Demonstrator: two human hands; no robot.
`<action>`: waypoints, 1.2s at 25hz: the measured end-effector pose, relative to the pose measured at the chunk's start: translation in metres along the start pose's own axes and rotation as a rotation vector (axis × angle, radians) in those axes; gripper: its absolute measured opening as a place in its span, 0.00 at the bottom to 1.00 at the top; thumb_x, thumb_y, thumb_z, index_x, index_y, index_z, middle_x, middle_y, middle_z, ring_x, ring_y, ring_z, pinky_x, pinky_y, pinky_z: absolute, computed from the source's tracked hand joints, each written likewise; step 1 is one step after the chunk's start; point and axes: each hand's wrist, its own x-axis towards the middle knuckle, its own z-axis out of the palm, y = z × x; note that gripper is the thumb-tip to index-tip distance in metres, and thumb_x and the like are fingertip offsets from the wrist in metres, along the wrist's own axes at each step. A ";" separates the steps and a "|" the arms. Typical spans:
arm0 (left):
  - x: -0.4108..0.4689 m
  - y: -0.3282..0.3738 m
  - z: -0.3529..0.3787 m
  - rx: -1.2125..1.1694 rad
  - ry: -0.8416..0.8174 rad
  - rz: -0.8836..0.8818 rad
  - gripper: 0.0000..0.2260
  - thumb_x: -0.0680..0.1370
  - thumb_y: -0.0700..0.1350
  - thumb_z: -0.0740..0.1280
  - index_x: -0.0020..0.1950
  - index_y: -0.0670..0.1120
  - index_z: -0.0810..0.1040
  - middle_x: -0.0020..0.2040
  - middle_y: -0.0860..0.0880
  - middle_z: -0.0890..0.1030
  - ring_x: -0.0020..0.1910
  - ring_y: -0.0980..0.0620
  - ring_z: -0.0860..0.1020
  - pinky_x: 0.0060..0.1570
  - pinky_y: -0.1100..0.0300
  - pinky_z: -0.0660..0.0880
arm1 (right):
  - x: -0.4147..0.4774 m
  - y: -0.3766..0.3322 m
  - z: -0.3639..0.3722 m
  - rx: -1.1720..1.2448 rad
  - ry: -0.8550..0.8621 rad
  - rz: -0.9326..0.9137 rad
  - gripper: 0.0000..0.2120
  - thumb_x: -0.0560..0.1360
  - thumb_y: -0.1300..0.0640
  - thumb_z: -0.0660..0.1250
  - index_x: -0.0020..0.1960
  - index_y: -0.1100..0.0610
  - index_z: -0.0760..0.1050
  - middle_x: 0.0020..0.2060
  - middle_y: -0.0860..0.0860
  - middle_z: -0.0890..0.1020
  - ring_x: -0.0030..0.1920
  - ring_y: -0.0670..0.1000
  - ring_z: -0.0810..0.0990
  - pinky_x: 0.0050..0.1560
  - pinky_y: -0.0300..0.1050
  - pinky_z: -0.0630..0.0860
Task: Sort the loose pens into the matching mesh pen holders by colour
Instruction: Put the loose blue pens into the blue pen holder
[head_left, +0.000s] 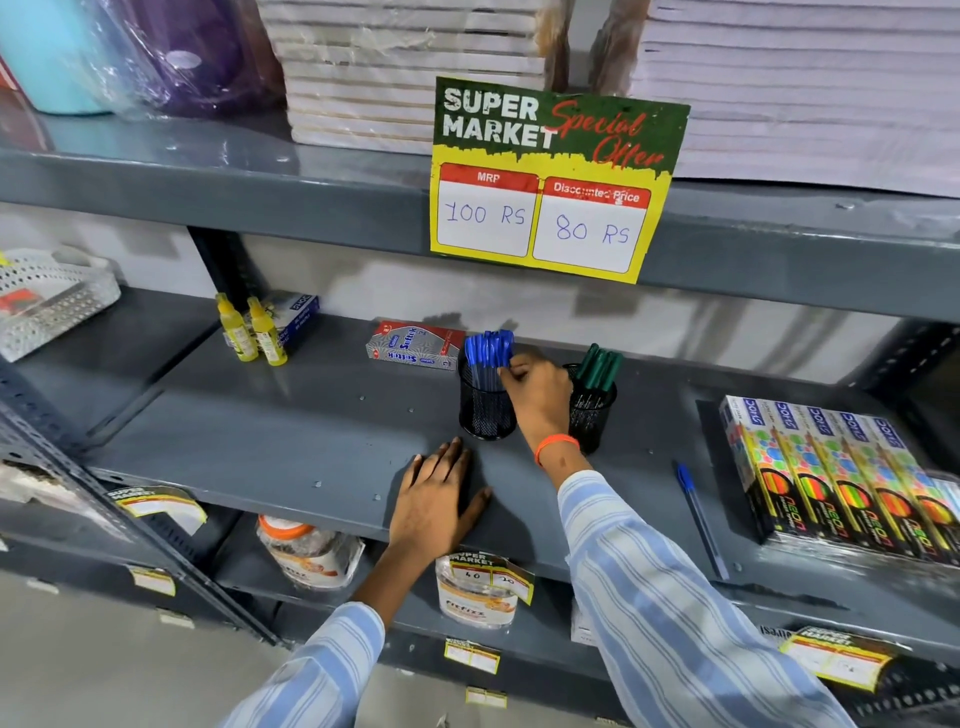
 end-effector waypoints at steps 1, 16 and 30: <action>0.000 0.000 0.000 0.001 -0.001 -0.004 0.29 0.78 0.62 0.51 0.74 0.46 0.59 0.76 0.47 0.60 0.75 0.49 0.58 0.74 0.49 0.52 | -0.004 0.003 -0.004 0.033 0.012 -0.003 0.06 0.72 0.58 0.71 0.45 0.61 0.82 0.42 0.58 0.87 0.45 0.59 0.84 0.46 0.48 0.78; 0.000 -0.001 0.000 -0.053 -0.013 0.002 0.28 0.79 0.59 0.55 0.74 0.45 0.61 0.76 0.47 0.61 0.75 0.50 0.57 0.74 0.48 0.51 | -0.076 0.149 -0.115 -0.447 0.112 0.252 0.13 0.71 0.60 0.72 0.51 0.67 0.78 0.51 0.68 0.79 0.53 0.68 0.76 0.56 0.57 0.73; 0.001 -0.001 0.001 -0.021 -0.016 -0.013 0.28 0.78 0.61 0.53 0.73 0.46 0.62 0.75 0.47 0.63 0.74 0.50 0.59 0.74 0.49 0.54 | -0.055 0.032 -0.063 0.105 -0.083 -0.044 0.05 0.70 0.61 0.73 0.41 0.62 0.80 0.38 0.57 0.86 0.39 0.53 0.84 0.46 0.45 0.80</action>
